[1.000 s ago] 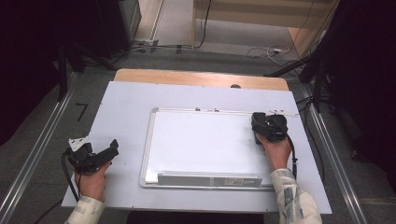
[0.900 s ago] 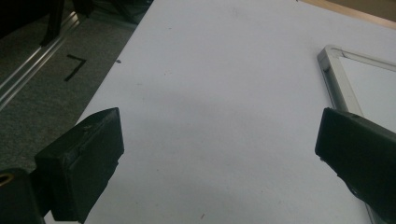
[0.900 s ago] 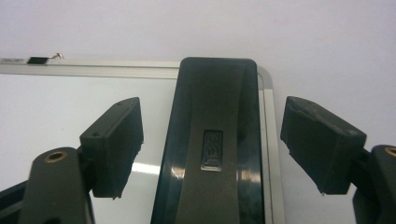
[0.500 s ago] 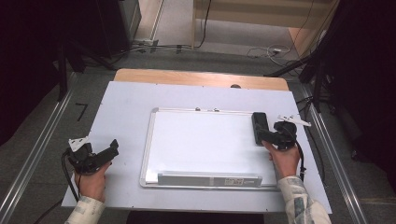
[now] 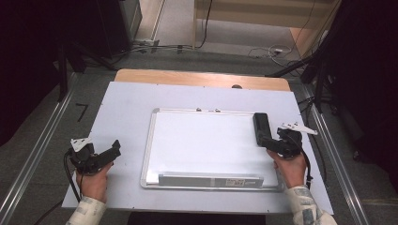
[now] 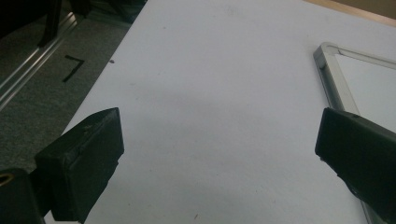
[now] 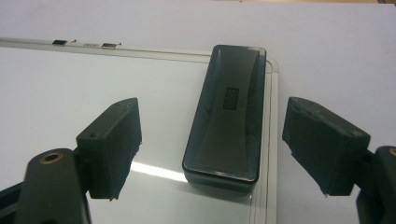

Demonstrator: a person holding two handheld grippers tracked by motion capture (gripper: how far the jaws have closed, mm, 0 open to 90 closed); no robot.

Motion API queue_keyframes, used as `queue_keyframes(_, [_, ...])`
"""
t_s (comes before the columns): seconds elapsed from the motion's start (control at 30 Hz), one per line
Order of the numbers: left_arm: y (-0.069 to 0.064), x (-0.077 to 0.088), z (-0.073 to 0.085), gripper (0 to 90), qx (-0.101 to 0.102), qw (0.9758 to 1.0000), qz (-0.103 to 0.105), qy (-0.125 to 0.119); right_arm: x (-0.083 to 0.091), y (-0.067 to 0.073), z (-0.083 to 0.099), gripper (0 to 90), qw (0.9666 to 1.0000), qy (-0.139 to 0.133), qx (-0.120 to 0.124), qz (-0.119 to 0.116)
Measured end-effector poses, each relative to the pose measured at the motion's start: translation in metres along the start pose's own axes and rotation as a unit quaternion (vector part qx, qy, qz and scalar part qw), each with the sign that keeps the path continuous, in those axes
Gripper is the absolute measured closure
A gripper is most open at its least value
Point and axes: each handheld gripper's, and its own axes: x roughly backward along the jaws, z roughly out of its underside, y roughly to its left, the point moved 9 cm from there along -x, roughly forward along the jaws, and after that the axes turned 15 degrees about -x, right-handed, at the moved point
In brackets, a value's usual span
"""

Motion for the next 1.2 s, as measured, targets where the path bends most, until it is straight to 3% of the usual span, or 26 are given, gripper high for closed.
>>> queue_keyframes(1.2, [-0.001, -0.001, 0.001, 1.1, -0.003, 1.0, 0.001, 0.002, 0.021, -0.02, 0.012, 19.0, 0.9999, 0.007, -0.009, 0.008])
